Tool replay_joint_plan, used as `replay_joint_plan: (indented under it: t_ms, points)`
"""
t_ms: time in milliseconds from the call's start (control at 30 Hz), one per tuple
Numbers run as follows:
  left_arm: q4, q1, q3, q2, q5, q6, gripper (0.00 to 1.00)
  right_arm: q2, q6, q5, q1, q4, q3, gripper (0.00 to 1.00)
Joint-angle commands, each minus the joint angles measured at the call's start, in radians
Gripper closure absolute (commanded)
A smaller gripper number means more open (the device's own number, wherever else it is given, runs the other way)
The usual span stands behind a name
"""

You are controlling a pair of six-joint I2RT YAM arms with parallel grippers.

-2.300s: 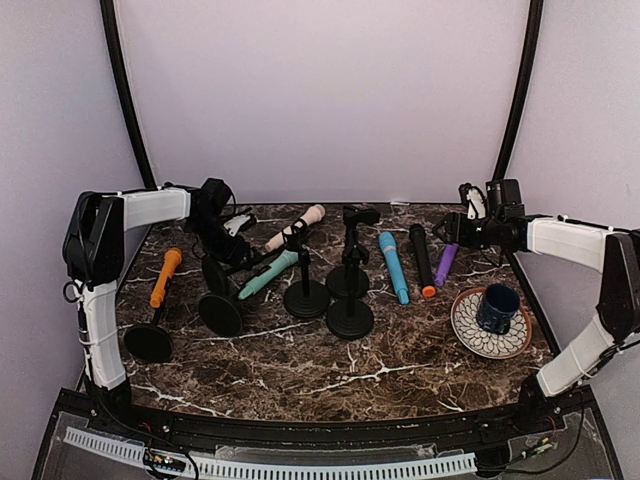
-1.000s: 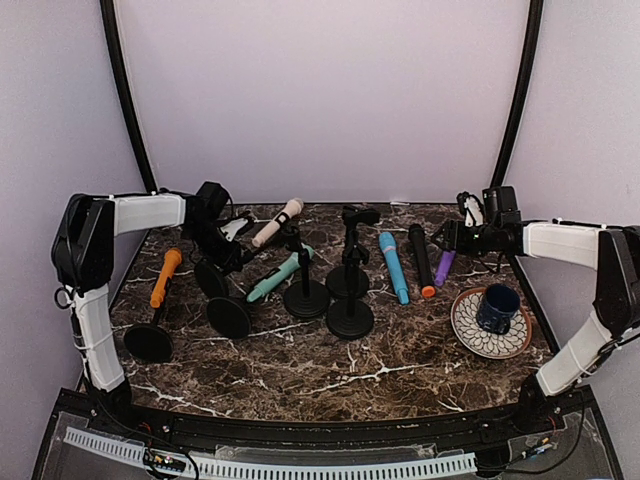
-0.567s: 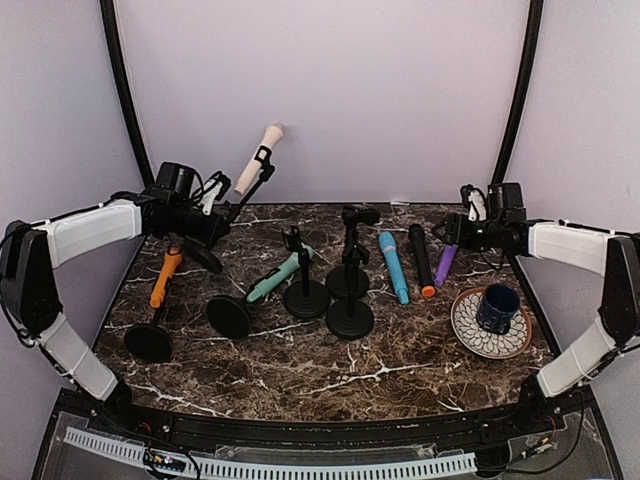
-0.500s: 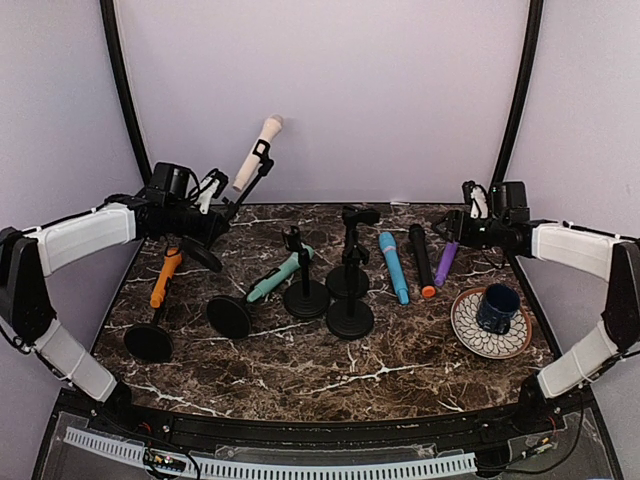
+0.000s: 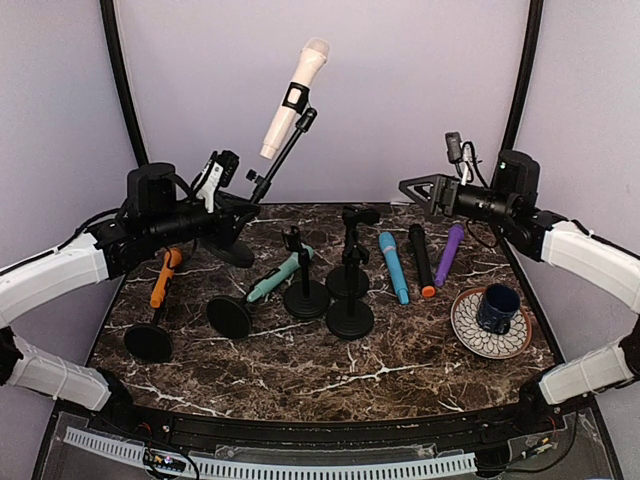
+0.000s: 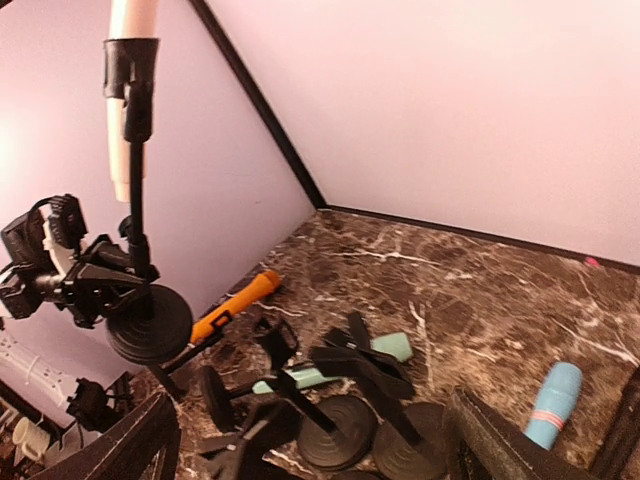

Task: Remove the microphone from the stand
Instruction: Pass from the left arm to the right

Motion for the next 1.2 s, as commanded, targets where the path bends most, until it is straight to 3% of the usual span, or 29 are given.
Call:
replay_joint_plan:
  t_ms: [0, 300, 533, 767, 1000, 1167]
  points:
    - [0.207, -0.062, -0.004, -0.088, 0.038, -0.014, 1.00, 0.023, 0.027, -0.046, 0.096, 0.108, 0.113, 0.08]
    - [0.382, -0.204, -0.137, -0.162, 0.042, -0.090, 1.00, 0.103, 0.043, -0.074, 0.263, 0.149, 0.244, 0.12]
    - [0.444, -0.254, -0.216, -0.167, 0.068, -0.130, 1.00, 0.127, 0.023, -0.088, 0.331, 0.150, 0.285, 0.06]
    - [0.424, -0.261, -0.230, -0.153, 0.089, -0.128, 1.00, 0.140, 0.011, -0.044, 0.365, 0.141, 0.299, 0.11]
    - [0.394, -0.261, -0.241, -0.153, 0.088, -0.105, 1.00, 0.161, 0.021, -0.009, 0.365, 0.129, 0.314, 0.28]
    - [0.381, -0.261, -0.240, -0.144, 0.097, -0.104, 1.00, 0.179, 0.057, -0.024, 0.365, 0.182, 0.312, 0.29]
